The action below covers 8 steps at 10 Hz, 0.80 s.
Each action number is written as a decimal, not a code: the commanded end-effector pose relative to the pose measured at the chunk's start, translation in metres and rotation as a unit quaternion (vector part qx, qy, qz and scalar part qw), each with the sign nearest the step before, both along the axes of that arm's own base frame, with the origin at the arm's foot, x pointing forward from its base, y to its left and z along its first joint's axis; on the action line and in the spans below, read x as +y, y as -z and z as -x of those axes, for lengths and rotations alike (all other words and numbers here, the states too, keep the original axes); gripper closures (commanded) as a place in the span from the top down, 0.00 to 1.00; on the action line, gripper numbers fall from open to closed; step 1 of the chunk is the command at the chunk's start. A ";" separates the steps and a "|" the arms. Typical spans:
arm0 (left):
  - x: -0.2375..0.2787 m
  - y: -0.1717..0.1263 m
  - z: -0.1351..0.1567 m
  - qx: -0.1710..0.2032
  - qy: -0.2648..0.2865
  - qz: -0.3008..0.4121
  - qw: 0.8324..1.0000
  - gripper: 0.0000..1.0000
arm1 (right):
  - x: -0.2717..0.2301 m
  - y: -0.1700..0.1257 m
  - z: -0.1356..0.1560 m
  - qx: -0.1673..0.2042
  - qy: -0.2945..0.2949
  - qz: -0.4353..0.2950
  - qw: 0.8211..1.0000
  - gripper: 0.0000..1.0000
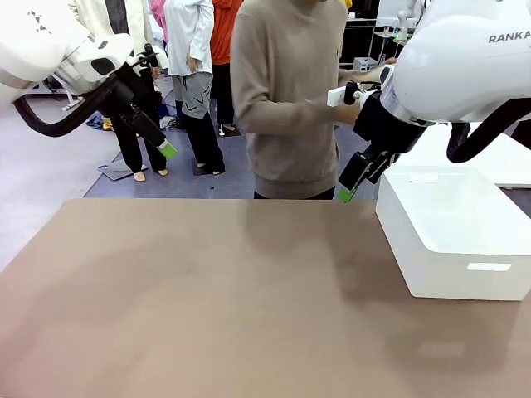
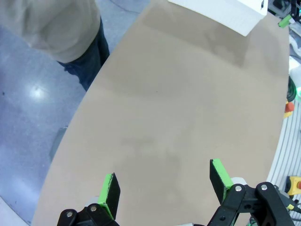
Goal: Pack the shoes into the box.
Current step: Press down on the lid of the Shoes Box.
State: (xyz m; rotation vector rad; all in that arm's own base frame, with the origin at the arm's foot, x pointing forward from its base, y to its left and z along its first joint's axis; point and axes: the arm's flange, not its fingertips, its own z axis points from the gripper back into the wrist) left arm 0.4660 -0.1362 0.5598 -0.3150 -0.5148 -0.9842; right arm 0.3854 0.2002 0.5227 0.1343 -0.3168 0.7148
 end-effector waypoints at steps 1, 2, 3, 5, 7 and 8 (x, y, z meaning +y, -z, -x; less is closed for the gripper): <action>0.001 -0.002 -0.001 -0.004 -0.003 0.000 1.000 1.00 | 0.000 0.000 0.000 0.000 0.002 0.001 1.000 1.00; 0.001 -0.002 -0.001 -0.004 -0.003 0.000 1.000 1.00 | 0.000 0.000 0.000 0.000 0.002 0.001 1.000 1.00; 0.001 -0.002 -0.001 -0.004 -0.003 0.000 1.000 1.00 | 0.000 0.000 0.000 0.000 0.002 0.001 1.000 1.00; 0.001 -0.002 -0.001 -0.004 -0.003 0.000 1.000 1.00 | 0.000 0.000 0.000 0.000 0.002 0.001 1.000 1.00; 0.001 -0.002 -0.001 -0.004 -0.003 0.000 1.000 1.00 | 0.000 0.000 0.000 0.000 0.002 0.001 1.000 1.00; 0.001 -0.002 -0.001 -0.004 -0.003 0.000 1.000 1.00 | 0.000 0.000 0.000 0.000 0.002 0.001 1.000 1.00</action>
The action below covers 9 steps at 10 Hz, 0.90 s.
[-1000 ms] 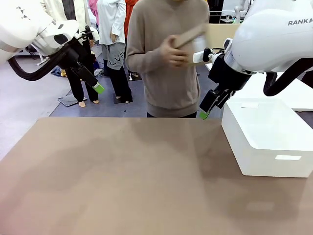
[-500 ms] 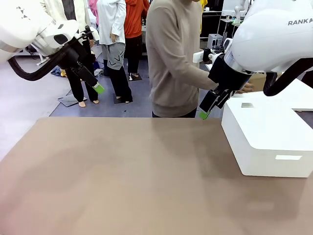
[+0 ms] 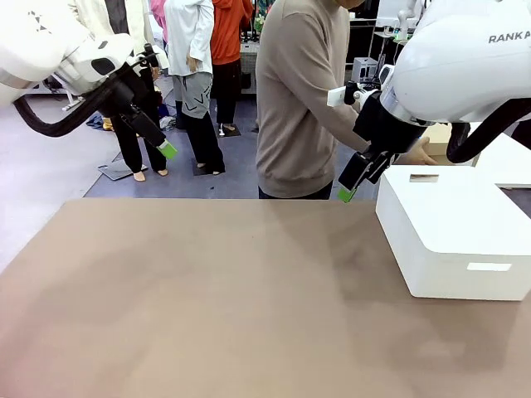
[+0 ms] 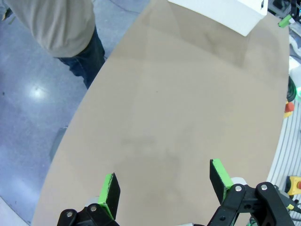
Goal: Pack the shoes into the box.
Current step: Press down on the lid of the Shoes Box.
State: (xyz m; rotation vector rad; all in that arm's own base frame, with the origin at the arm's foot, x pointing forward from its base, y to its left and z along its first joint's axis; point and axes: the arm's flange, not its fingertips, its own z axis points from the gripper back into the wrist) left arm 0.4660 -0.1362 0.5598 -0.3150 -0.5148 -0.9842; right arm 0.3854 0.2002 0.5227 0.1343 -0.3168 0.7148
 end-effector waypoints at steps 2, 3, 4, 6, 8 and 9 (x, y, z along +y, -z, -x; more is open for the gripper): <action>0.001 -0.002 -0.001 -0.004 -0.003 0.000 1.000 1.00 | 0.000 0.000 0.000 0.000 0.002 0.001 1.000 1.00; 0.001 -0.002 -0.001 -0.004 -0.003 0.000 1.000 1.00 | 0.000 0.000 0.000 0.000 0.002 0.001 1.000 1.00; 0.001 -0.002 -0.001 -0.004 -0.003 0.000 1.000 1.00 | 0.000 0.000 0.000 0.000 0.002 0.001 1.000 1.00; 0.001 -0.002 -0.001 -0.004 -0.003 0.000 1.000 1.00 | 0.000 0.000 0.000 0.000 0.002 0.001 1.000 1.00; 0.001 -0.002 -0.001 -0.004 -0.003 0.000 1.000 1.00 | 0.000 0.000 0.000 0.000 0.002 0.001 1.000 1.00; 0.001 -0.002 -0.001 -0.004 -0.003 0.000 1.000 1.00 | 0.000 0.000 0.000 0.000 0.002 0.001 1.000 1.00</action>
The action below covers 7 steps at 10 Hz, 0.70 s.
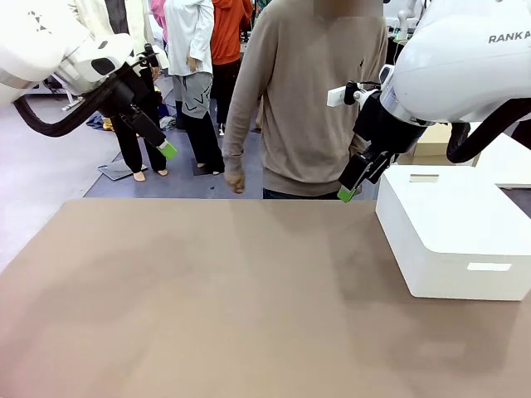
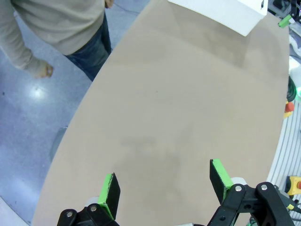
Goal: Pack the shoes into the box.
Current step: Press down on the lid of the Shoes Box.
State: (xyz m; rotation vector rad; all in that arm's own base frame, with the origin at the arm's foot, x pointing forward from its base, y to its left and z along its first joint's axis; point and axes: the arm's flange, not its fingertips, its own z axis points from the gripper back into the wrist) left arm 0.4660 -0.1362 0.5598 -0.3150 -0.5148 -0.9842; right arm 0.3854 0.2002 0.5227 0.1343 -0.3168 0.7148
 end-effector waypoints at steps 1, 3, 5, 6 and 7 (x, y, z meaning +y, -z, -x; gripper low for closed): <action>0.001 -0.002 -0.001 -0.004 -0.003 0.000 1.000 1.00 | 0.000 0.000 0.000 0.000 0.002 0.001 1.000 1.00; 0.001 -0.002 -0.001 -0.004 -0.003 0.000 1.000 1.00 | 0.000 0.000 0.000 0.000 0.002 0.001 1.000 1.00; 0.001 -0.002 -0.001 -0.004 -0.003 0.000 1.000 1.00 | 0.000 0.000 0.000 0.000 0.002 0.001 1.000 1.00; 0.001 -0.002 -0.001 -0.004 -0.003 0.000 1.000 1.00 | 0.000 0.000 0.000 0.000 0.002 0.001 1.000 1.00; 0.001 -0.002 -0.001 -0.004 -0.003 0.000 1.000 1.00 | 0.000 0.000 0.000 0.000 0.002 0.001 1.000 1.00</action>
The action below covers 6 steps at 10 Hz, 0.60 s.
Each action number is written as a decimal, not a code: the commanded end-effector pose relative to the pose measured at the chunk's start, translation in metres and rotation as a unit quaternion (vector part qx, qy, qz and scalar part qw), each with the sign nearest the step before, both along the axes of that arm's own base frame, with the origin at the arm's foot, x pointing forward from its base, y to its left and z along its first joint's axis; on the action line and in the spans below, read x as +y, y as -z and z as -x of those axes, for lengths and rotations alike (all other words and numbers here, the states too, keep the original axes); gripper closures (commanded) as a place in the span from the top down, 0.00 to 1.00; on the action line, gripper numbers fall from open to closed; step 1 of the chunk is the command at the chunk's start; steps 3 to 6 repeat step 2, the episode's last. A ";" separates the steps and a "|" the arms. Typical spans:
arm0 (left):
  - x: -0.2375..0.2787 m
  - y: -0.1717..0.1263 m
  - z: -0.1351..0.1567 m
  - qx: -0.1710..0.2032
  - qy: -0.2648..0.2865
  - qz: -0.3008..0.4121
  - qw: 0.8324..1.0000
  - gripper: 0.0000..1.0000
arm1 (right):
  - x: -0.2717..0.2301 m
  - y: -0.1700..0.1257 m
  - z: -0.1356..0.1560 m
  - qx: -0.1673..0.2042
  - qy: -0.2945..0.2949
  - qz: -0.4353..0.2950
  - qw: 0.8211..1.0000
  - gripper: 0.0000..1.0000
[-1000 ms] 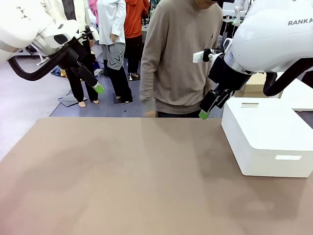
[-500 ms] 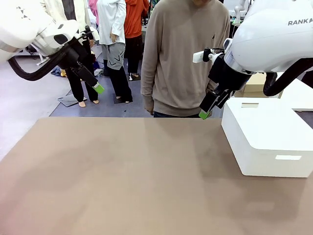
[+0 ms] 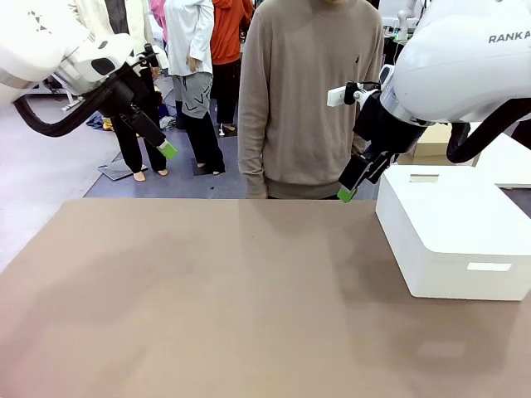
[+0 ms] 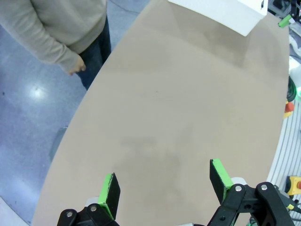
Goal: Pack the shoes into the box.
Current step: Press down on the lid of the Shoes Box.
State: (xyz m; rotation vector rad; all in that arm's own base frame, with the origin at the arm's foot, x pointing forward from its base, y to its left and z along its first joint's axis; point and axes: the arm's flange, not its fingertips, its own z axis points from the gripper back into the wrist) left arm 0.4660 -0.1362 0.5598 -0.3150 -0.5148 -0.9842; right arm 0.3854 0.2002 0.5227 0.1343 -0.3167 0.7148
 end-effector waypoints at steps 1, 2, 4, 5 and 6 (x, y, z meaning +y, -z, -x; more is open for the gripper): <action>0.001 -0.002 -0.001 -0.004 -0.003 0.000 1.000 1.00 | 0.000 0.000 0.000 0.000 0.002 0.001 1.000 1.00; 0.001 -0.002 -0.001 -0.004 -0.003 0.000 1.000 1.00 | 0.000 0.000 0.000 0.000 0.002 0.001 1.000 1.00; 0.001 -0.002 -0.001 -0.004 -0.003 0.000 1.000 1.00 | 0.000 0.000 0.000 0.000 0.002 0.001 1.000 1.00; 0.001 -0.002 -0.001 -0.004 -0.003 0.000 1.000 1.00 | 0.000 0.000 0.000 0.000 0.002 0.001 1.000 1.00; 0.001 -0.002 -0.001 -0.004 -0.003 0.000 1.000 1.00 | 0.000 0.000 0.000 0.000 0.002 0.001 1.000 1.00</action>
